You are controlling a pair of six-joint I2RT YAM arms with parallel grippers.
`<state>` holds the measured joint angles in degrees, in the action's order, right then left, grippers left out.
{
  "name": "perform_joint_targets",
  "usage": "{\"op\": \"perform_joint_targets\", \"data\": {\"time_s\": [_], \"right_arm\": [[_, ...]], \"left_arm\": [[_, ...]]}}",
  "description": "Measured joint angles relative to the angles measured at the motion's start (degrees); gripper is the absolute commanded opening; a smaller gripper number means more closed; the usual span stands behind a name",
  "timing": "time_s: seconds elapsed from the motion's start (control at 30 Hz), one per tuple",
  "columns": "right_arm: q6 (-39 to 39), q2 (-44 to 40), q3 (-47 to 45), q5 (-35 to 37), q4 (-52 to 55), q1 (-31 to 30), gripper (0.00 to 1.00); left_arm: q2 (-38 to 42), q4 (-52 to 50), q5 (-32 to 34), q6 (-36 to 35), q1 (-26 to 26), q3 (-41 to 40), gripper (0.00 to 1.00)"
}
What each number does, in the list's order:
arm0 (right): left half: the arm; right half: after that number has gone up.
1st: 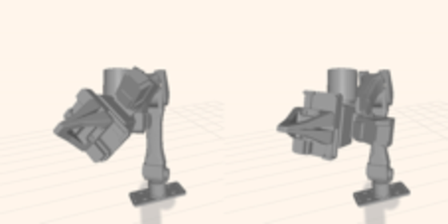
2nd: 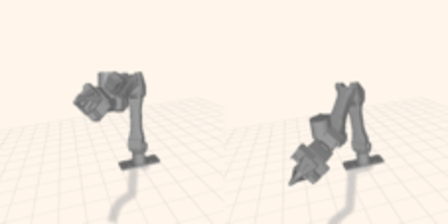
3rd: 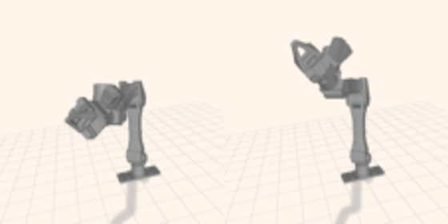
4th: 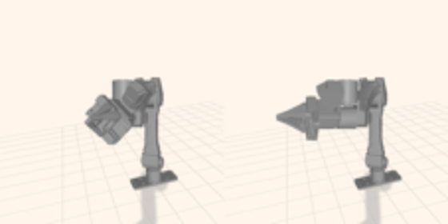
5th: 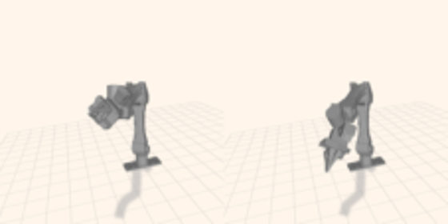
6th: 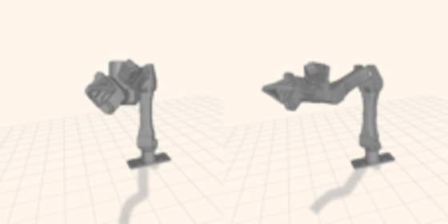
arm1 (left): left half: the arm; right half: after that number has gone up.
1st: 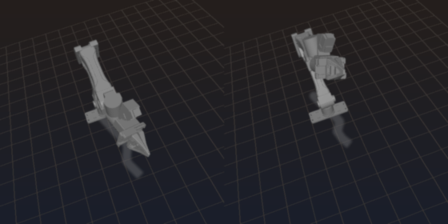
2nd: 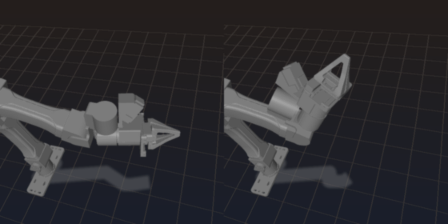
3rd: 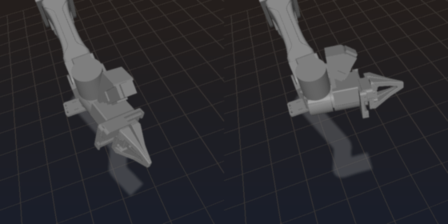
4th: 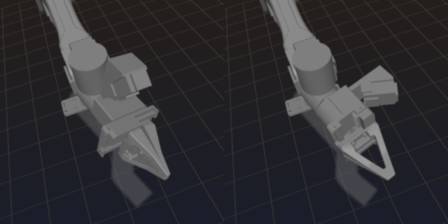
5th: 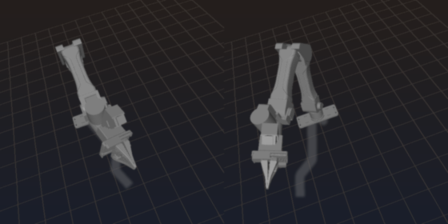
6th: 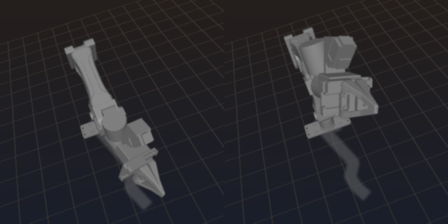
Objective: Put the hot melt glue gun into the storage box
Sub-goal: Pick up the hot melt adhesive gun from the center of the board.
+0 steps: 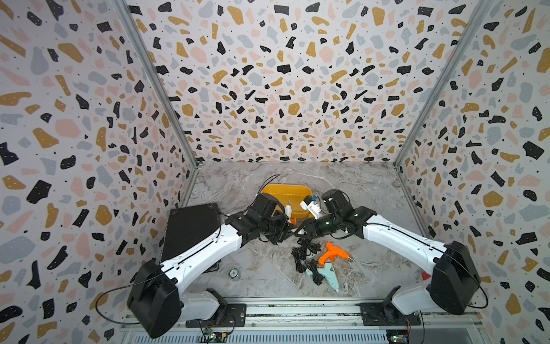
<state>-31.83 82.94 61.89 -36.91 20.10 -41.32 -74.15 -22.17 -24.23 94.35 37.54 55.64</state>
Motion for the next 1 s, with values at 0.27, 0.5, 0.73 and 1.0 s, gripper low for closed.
{"op": "perform_joint_targets", "data": {"time_s": [0.27, 0.5, 0.73, 1.0], "right_arm": [[2.0, 0.1, 1.7, 0.2, 2.8, 0.0, 0.0], [4.9, 0.0, 5.3, -0.2, 8.1, -0.2, 0.0], [6.4, 0.0, 8.6, -4.1, 16.1, 0.4, 0.0], [6.1, 0.8, 10.7, -11.9, 20.9, 0.5, 0.0]], "left_arm": [[0.8, -1.6, -0.4, -2.2, -0.3, 0.7, 0.5], [2.8, -14.4, 1.9, -14.2, -0.5, 7.0, 0.64], [5.1, -29.1, 12.1, -31.1, -0.8, 19.1, 0.63], [4.9, -35.2, 20.3, -47.6, -0.8, 21.1, 0.64]]}}
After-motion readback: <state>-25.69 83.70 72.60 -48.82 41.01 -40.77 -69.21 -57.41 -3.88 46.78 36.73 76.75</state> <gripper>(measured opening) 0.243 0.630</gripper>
